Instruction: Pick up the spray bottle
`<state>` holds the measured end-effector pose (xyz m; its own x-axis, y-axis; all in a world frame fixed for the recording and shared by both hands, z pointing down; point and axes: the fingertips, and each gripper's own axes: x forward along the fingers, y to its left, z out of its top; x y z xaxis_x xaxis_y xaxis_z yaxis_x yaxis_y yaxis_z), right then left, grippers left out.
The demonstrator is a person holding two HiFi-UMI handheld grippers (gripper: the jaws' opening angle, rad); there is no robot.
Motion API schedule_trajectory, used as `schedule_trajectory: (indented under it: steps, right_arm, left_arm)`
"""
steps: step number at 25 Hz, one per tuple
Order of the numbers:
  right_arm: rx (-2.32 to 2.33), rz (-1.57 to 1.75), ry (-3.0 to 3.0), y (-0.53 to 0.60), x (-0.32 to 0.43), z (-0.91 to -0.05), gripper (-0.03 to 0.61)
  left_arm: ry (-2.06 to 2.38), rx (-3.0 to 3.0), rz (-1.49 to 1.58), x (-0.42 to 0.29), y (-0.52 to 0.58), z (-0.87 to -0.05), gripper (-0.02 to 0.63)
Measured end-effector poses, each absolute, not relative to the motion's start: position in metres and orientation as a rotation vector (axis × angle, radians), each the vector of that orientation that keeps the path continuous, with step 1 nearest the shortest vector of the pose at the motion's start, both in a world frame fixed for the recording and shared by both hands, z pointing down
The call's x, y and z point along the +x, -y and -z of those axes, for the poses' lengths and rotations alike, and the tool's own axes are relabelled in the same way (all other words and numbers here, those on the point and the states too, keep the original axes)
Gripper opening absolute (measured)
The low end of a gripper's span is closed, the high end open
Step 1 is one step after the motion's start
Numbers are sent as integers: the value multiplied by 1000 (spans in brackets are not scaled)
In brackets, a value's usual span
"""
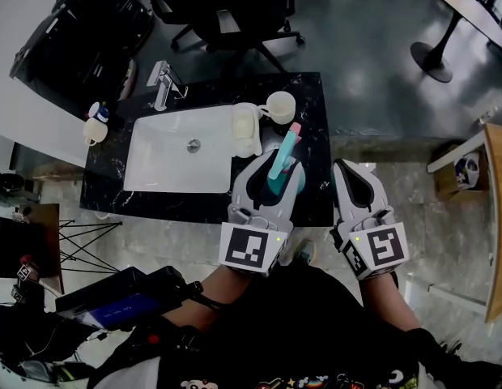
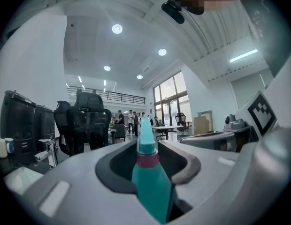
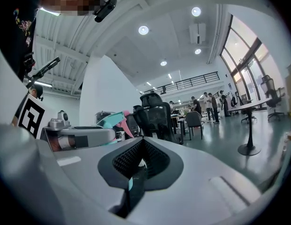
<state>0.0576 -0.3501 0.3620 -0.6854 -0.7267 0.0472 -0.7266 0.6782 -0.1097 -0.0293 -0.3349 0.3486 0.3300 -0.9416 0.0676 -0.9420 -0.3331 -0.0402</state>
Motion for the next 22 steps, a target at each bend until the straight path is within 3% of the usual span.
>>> schedule_trajectory:
  steps: [22]
  right_arm:
    - [-1325,146,-2881,358,47,-367,21]
  left_arm:
    - [2060,2364,-184,-50,341,-358,149]
